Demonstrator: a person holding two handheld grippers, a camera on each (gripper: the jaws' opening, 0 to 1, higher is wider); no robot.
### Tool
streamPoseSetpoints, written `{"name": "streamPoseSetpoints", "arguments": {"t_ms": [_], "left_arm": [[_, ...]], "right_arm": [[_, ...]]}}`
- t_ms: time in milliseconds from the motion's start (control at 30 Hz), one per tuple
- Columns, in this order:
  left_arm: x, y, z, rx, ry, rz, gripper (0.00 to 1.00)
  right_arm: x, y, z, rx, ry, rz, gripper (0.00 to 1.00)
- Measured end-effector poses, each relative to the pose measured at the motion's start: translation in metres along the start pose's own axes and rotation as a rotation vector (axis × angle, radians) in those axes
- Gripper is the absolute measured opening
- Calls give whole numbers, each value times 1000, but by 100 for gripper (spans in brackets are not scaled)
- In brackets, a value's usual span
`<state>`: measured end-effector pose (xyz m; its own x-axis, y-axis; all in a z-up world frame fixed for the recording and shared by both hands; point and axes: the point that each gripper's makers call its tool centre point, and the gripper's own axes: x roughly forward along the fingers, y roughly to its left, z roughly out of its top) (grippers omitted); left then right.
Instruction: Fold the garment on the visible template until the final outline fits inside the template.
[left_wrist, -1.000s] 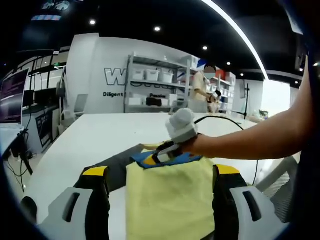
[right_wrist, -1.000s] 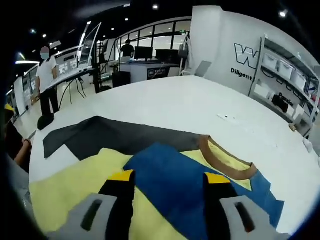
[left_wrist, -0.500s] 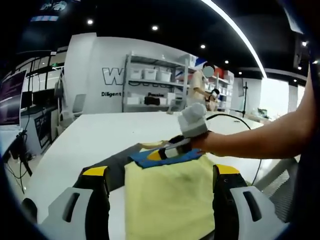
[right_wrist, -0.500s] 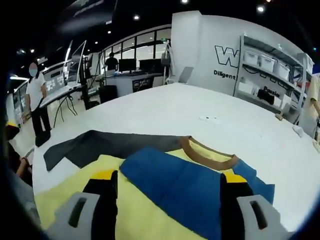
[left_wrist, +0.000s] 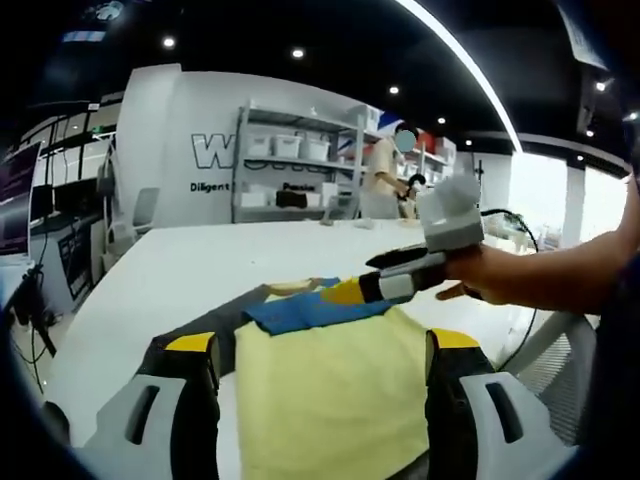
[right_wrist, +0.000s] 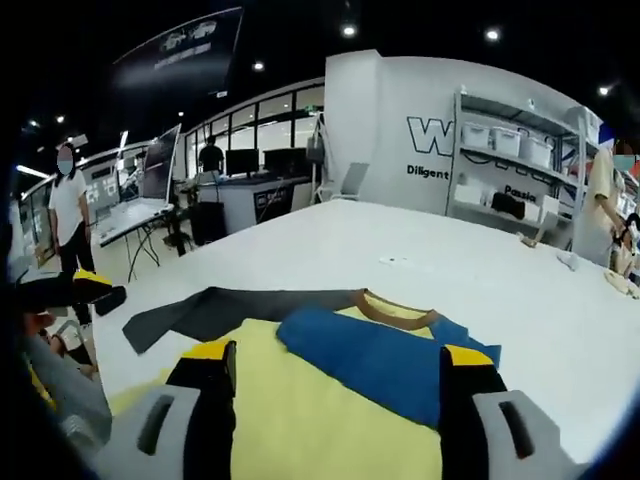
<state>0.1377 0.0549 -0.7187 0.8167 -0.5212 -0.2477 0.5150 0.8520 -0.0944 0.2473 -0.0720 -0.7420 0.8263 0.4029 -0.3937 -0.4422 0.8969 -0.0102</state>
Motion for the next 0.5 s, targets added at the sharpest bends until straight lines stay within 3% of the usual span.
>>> {"name": "streamPoseSetpoints", "arguments": {"t_ms": [267, 500], "left_arm": [[-1, 1, 1, -7, -1, 5, 79], [6, -9, -7, 19, 40, -50, 80]], "right_arm": [[-50, -4, -10, 29, -27, -65, 83], [-87, -3, -13, 10, -60, -135, 83]]}}
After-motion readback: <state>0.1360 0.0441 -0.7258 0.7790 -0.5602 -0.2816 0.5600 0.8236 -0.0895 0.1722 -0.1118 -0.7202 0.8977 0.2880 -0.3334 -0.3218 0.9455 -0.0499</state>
